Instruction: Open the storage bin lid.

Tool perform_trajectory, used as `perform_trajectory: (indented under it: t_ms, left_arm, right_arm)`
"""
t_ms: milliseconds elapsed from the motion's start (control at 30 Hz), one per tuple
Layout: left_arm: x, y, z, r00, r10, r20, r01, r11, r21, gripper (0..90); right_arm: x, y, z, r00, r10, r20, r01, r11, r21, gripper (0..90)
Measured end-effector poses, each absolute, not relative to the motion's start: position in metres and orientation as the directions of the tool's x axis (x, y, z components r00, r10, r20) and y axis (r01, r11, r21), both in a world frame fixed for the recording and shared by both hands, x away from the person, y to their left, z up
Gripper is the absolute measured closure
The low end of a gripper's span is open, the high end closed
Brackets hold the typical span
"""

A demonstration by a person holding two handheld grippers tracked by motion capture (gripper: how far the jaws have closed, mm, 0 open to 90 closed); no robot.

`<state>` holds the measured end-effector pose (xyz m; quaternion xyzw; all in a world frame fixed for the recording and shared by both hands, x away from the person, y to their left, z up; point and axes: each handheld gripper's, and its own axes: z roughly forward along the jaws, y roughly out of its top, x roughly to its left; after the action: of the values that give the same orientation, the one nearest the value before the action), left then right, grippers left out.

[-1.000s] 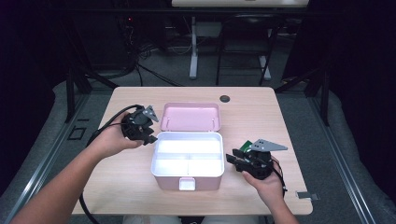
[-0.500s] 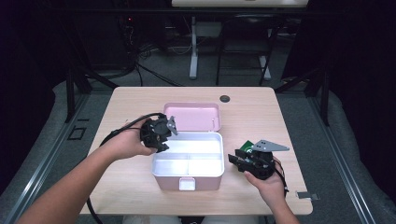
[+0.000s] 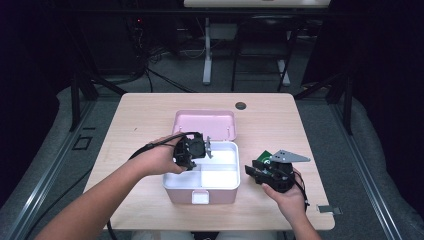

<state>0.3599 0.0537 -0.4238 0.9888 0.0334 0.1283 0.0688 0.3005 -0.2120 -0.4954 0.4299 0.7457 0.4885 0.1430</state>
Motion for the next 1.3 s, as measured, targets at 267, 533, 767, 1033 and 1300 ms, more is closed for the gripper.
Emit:
perform_trajectory:
  t_ms: [267,533,767,1033,1300]
  left_arm:
    - [0.359,0.040,-0.435,0.971,0.033,0.236,0.007,-0.994,0.111,78.9]
    - [0.360,0.035,-0.441,0.969,0.003,0.246,-0.014,-0.998,0.068,83.4]
    - [0.361,0.034,-0.440,0.973,-0.013,0.231,-0.027,-0.998,0.059,84.5]
    - [0.361,0.034,-0.438,0.972,-0.019,0.235,-0.033,-0.998,0.057,85.3]
    - [0.358,0.033,-0.429,0.970,-0.018,0.242,-0.029,-0.999,0.041,87.0]
  right_arm:
    - [0.300,-0.214,-0.496,-0.586,0.784,0.206,0.501,0.152,0.852,60.9]
    - [0.300,-0.213,-0.497,-0.588,0.782,0.205,0.501,0.154,0.852,61.0]
    - [0.301,-0.213,-0.498,-0.588,0.781,0.208,0.504,0.154,0.850,61.0]
    - [0.303,-0.213,-0.501,-0.585,0.783,0.211,0.509,0.152,0.847,61.0]
    - [0.303,-0.216,-0.501,-0.579,0.786,0.218,0.510,0.140,0.849,61.0]
